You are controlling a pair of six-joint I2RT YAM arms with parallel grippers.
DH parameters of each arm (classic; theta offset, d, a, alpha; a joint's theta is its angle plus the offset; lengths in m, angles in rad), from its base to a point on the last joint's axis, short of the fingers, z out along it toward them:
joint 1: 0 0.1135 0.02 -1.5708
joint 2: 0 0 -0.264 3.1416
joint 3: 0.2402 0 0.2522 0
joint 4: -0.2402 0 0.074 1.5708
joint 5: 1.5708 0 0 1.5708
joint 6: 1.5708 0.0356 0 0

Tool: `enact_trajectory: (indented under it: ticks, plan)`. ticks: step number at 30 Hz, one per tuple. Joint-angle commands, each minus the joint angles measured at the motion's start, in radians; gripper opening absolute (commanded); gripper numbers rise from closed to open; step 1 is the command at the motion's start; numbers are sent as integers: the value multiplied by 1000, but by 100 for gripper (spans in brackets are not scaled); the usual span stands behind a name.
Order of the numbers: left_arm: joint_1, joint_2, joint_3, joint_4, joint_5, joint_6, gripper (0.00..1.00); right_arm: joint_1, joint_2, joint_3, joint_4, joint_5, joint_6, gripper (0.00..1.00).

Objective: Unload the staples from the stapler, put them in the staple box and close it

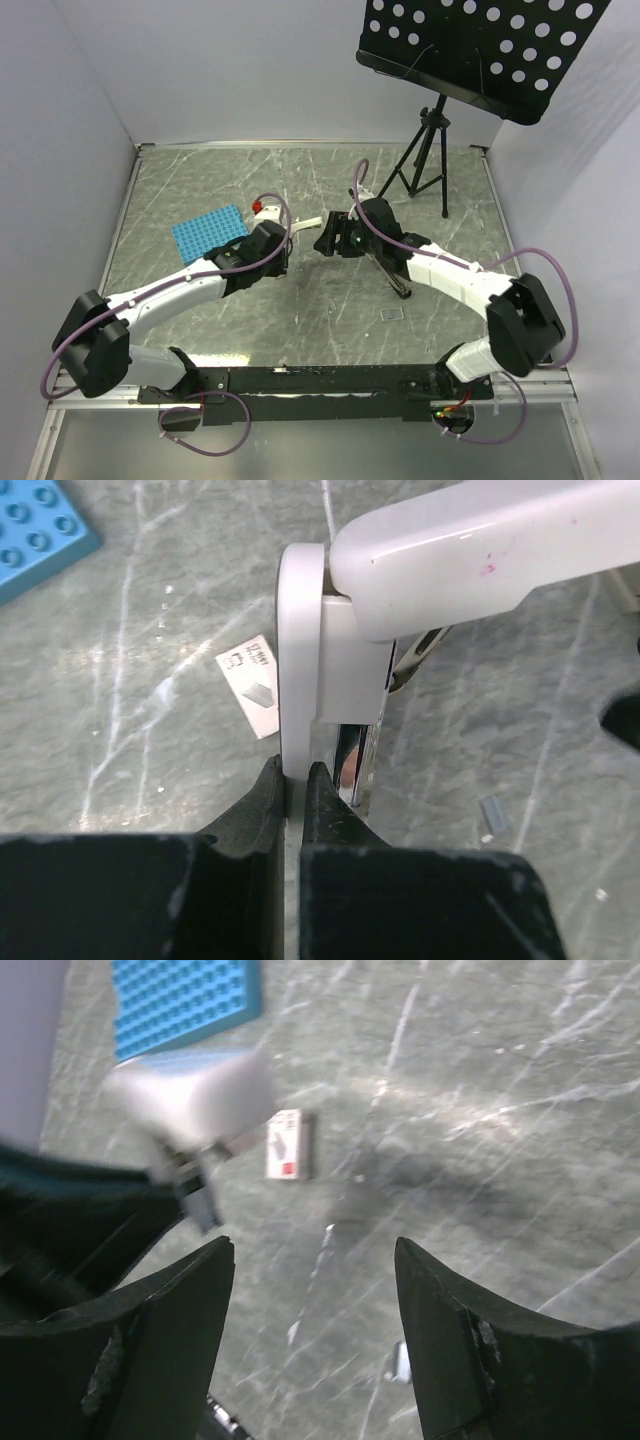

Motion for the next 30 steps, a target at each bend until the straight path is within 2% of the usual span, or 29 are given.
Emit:
enact_trajectory:
  ticks: [1, 7, 14, 19, 26, 30]
  plan:
    - [-67, 39, 93, -90, -226, -21, 1, -69, 79, 10, 118, -66, -4, 70]
    - [-158, 163, 192, -214, -450, -50, 1, -115, 95, -36, 156, -118, 16, 70]
    - [-193, 260, 275, -306, -516, -78, 1, -183, 49, -102, 150, -112, 33, 72]
    - [-236, 369, 349, -407, -582, -96, 1, -281, 1, -136, 126, -86, 6, 73]
    - [-302, 520, 471, -502, -654, -125, 1, -401, -69, -171, 103, -133, -22, 73]
    - [-331, 608, 539, -608, -746, -154, 1, -434, -94, -189, 106, -161, -34, 73]
